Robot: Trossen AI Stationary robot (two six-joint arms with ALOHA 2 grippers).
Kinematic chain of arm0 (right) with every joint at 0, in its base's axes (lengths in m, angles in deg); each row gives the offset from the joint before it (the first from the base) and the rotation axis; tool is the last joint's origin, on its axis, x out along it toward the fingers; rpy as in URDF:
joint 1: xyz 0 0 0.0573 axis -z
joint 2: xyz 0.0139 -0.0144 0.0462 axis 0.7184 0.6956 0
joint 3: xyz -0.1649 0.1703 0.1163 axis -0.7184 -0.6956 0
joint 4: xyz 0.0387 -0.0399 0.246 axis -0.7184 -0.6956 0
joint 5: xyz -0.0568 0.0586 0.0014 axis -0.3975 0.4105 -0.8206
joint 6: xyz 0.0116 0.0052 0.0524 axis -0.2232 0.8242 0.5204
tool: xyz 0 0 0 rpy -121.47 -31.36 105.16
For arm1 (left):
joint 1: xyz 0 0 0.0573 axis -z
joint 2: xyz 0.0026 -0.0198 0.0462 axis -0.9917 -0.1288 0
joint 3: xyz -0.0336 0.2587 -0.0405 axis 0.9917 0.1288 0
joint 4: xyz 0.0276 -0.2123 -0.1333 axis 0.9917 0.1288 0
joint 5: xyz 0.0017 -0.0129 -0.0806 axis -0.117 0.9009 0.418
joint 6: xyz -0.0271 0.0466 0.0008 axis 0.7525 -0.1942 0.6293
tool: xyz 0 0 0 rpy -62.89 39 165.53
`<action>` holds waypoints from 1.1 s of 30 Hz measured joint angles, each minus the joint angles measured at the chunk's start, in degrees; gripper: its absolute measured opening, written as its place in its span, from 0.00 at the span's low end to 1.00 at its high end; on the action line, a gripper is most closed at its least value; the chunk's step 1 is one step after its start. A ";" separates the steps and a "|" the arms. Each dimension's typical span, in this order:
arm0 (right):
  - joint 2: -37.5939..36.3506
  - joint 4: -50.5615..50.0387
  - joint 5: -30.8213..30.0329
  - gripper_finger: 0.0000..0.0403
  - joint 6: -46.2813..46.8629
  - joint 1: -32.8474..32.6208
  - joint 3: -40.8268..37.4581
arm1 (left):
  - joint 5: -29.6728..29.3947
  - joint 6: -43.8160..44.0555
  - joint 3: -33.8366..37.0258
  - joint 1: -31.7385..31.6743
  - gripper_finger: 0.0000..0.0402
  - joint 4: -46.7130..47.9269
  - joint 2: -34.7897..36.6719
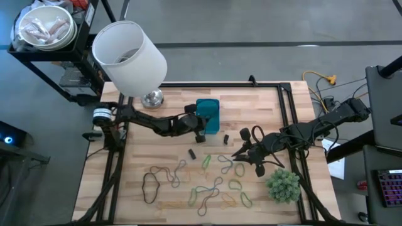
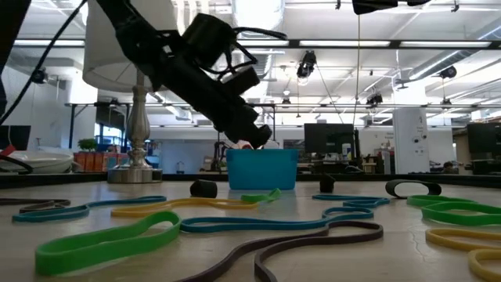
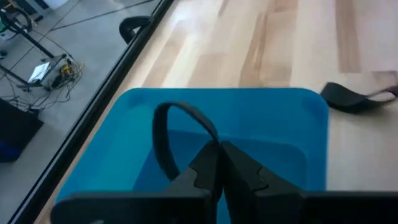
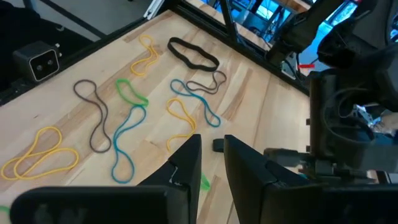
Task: Pick and place rubber bands into bin
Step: Put the black rubber band into the blue bin
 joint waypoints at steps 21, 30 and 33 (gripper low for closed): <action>0.58 -1.35 0.02 0.16 4.38 0.00 -0.89 | -0.56 1.03 -0.26 2.04 0.23 17.44 7.83; 4.97 -3.73 0.04 0.18 13.60 0.02 -3.65 | -0.40 6.41 0.25 13.69 0.23 35.01 21.29; 6.23 -6.86 0.03 0.17 20.37 -0.16 -3.64 | -0.46 8.28 2.36 18.67 0.23 36.15 25.34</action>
